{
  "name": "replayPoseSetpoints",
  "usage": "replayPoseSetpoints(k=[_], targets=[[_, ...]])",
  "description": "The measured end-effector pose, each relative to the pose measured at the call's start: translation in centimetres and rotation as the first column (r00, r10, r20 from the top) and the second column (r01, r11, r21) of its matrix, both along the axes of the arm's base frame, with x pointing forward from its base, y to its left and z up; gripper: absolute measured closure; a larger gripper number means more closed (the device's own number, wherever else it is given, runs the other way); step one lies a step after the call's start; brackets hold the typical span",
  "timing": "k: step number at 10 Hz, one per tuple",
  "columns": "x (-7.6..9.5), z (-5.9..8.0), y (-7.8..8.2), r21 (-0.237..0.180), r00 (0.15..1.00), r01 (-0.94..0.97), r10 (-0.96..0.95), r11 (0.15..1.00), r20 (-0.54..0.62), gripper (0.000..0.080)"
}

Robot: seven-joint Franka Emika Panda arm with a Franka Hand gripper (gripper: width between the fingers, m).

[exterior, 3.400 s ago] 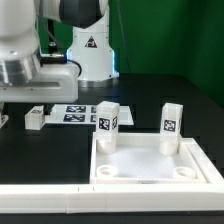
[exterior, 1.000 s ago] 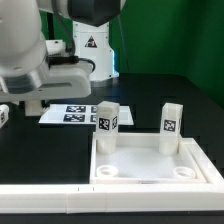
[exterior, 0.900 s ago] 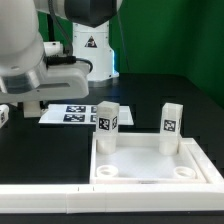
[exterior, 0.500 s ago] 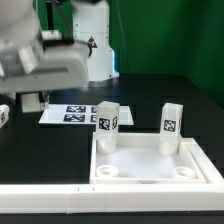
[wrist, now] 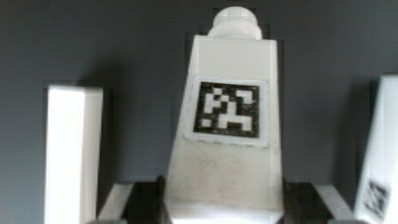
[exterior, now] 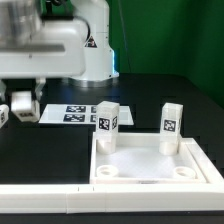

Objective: Assemble square table

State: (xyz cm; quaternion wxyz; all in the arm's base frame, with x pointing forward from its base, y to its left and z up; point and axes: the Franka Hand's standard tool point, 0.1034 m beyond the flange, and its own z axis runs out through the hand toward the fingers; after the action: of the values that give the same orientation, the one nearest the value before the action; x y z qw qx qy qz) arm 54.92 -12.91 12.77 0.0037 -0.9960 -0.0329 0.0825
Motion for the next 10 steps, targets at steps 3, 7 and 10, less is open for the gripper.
replayPoseSetpoints(k=[3,7,10], targets=[[4.1,3.4,3.0,-0.014,0.981,0.033,-0.029,0.999,0.194,0.0512],[4.7,3.2,2.0,-0.072,0.903,0.034,0.0,0.997,0.429,0.0512],[6.9,2.8,9.2,-0.002,0.873,0.157,-0.138,0.988,0.467,0.0512]])
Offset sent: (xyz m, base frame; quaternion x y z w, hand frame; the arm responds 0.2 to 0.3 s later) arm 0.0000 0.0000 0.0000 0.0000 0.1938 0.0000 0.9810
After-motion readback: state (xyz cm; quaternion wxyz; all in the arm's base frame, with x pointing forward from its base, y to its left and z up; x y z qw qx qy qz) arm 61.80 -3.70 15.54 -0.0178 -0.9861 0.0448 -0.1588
